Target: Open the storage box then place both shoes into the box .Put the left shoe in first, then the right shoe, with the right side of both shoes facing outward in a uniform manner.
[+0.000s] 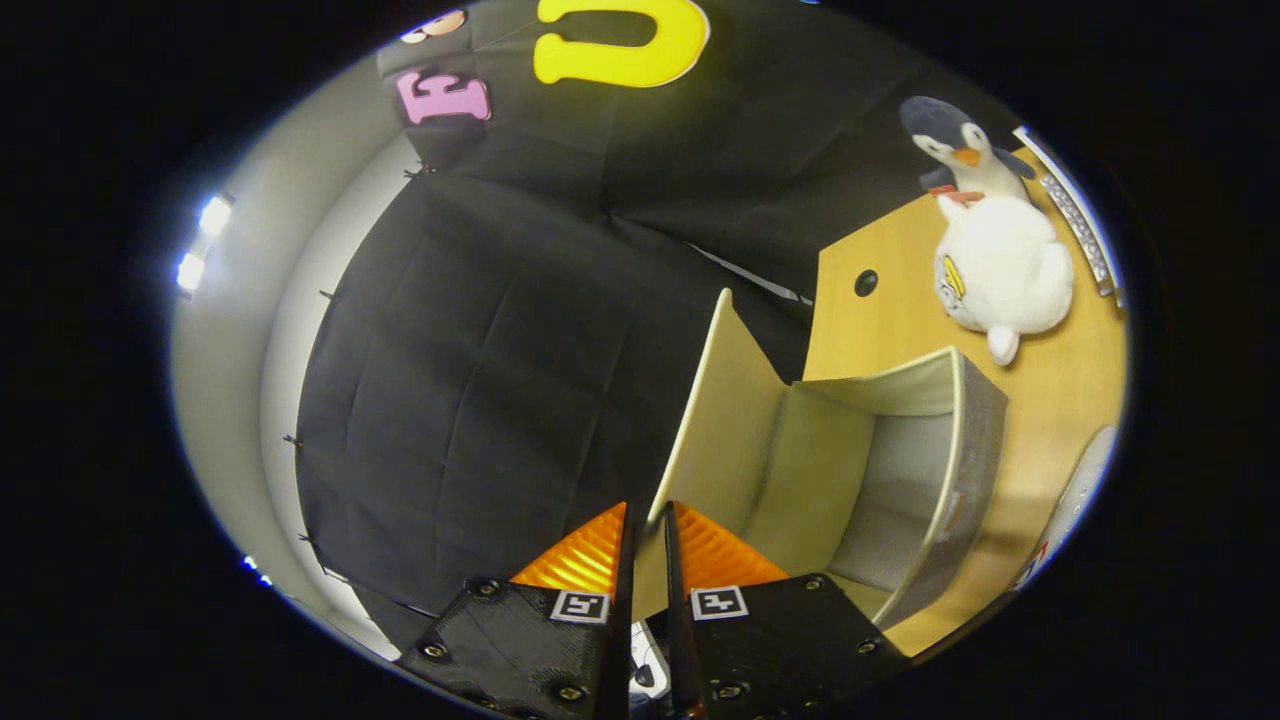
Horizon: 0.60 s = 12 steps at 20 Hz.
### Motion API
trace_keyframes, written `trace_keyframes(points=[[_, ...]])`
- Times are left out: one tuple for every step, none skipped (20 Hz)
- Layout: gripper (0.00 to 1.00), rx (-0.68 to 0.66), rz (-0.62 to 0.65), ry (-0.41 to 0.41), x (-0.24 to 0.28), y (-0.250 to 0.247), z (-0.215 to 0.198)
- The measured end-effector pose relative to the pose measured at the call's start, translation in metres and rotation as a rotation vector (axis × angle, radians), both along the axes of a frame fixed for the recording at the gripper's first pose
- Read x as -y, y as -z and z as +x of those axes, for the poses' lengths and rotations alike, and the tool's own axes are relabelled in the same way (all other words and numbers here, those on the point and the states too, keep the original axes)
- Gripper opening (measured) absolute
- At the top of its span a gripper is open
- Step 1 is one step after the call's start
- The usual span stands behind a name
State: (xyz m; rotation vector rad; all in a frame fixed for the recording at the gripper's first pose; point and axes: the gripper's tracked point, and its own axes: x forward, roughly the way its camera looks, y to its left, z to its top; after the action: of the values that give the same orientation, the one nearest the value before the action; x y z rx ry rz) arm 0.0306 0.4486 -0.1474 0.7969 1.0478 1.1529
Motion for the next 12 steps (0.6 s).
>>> trace_keyframes(points=[[0.15, 0.018, -0.005, -0.014, -0.013, -0.005, 0.001], [0.15, 0.034, -0.008, -0.028, -0.025, -0.012, -0.001], [0.15, 0.049, -0.012, -0.042, -0.038, -0.016, -0.002], [0.15, 0.065, -0.02, -0.057, -0.052, -0.019, -0.005], [0.15, 0.081, -0.034, -0.073, -0.065, -0.02, -0.007], [0.15, 0.096, -0.045, -0.092, -0.08, -0.02, -0.012], [0.15, 0.106, -0.056, -0.11, -0.092, -0.019, -0.017], [0.16, 0.109, -0.071, -0.126, -0.103, -0.02, -0.02], [0.16, 0.109, -0.081, -0.137, -0.113, -0.019, -0.022], [0.15, 0.106, -0.095, -0.139, -0.122, -0.014, -0.022], [0.15, 0.102, -0.106, -0.135, -0.131, -0.01, -0.021], [0.15, 0.094, -0.099, -0.136, -0.141, -0.006, -0.022]])
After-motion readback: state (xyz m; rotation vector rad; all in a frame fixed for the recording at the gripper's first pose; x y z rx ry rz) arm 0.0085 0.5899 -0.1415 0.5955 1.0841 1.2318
